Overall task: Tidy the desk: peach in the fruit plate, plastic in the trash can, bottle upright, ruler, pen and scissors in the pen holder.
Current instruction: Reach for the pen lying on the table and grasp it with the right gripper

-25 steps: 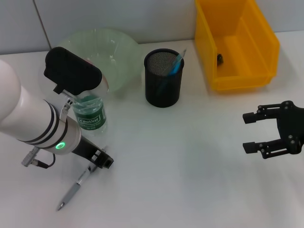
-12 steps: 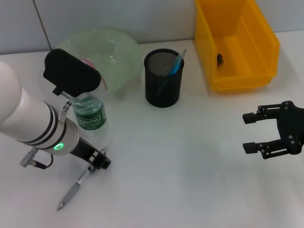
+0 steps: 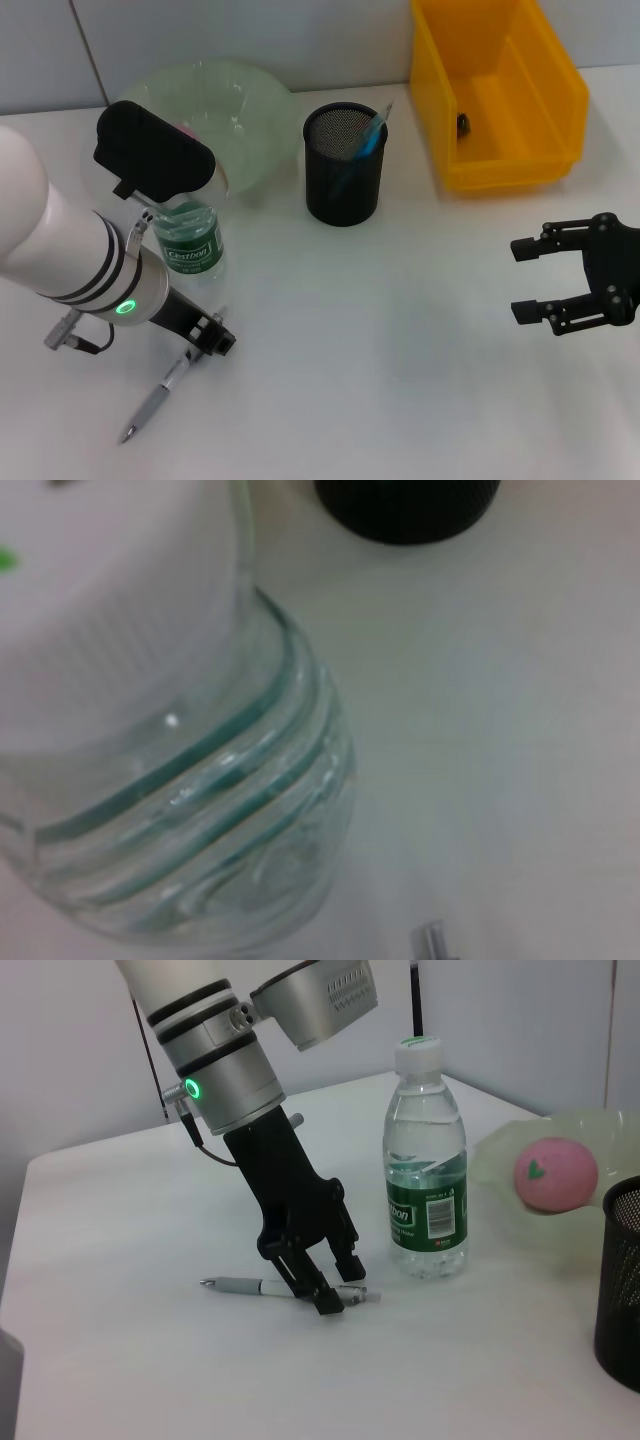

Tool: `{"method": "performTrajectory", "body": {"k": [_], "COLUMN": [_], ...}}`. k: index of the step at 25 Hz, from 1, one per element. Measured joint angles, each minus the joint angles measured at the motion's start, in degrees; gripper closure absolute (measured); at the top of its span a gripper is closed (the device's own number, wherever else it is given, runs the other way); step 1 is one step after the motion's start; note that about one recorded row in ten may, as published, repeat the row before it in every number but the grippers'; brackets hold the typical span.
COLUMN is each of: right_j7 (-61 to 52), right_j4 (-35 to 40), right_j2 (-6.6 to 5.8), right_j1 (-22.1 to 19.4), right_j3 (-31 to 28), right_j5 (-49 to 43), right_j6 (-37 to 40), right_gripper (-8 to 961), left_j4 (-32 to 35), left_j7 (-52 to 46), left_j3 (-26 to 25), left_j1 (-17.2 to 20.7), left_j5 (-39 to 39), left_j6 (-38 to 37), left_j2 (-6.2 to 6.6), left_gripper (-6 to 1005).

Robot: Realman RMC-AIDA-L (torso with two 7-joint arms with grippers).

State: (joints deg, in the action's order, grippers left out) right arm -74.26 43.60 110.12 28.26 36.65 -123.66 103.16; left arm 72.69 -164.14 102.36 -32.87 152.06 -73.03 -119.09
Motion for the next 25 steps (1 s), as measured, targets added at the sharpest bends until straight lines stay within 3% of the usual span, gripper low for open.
{"method": "performTrajectory", "body": {"k": [25], "right_j7": [0.0], "right_j4": [0.1], "right_j2": [0.04], "right_j1": [-0.3], "right_j3": [0.0], "right_j5": [0.0], "right_j6": [0.2], "right_gripper": [167], "left_j4": [-0.9], "left_j7": [0.6], "left_j3": [0.2], "left_j1": [-0.8], "left_j5": [-0.2], "left_j6": [0.6], "left_j2": [0.0], "left_gripper": [687]}}
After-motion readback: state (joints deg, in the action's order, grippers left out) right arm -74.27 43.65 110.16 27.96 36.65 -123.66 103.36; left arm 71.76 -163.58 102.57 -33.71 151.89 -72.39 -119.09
